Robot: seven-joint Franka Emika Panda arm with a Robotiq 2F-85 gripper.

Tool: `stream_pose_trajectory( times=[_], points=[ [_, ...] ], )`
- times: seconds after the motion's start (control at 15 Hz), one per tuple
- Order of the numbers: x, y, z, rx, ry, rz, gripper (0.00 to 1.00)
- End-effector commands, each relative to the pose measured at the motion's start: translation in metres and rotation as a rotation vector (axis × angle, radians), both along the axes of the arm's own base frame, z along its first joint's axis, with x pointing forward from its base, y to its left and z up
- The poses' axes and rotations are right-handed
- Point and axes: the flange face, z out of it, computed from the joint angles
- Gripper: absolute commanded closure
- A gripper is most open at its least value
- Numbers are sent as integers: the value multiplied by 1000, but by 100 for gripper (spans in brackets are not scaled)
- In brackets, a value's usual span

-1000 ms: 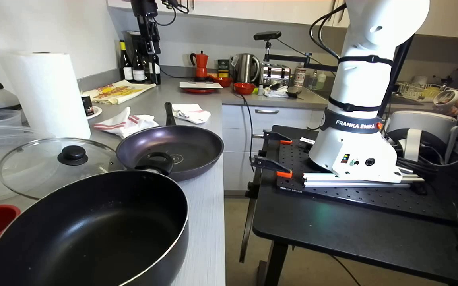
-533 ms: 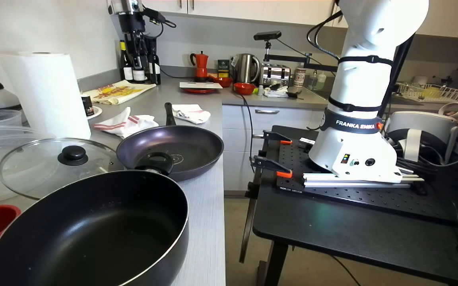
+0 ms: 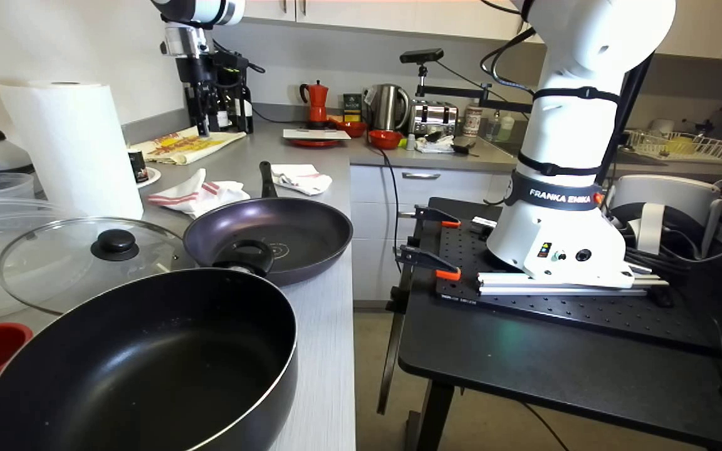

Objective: Pick the cloth and wipe the pan

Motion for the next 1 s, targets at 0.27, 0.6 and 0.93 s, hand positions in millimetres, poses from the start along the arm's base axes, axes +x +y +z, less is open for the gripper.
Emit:
stream_pose_trajectory(
  times=[0.27, 0.6, 0.93],
  points=[
    [14, 7, -46, 67, -38, -27, 0],
    [14, 7, -74, 84, -48, -67, 0],
    [13, 7, -104, 75, -52, -106, 0]
  ],
)
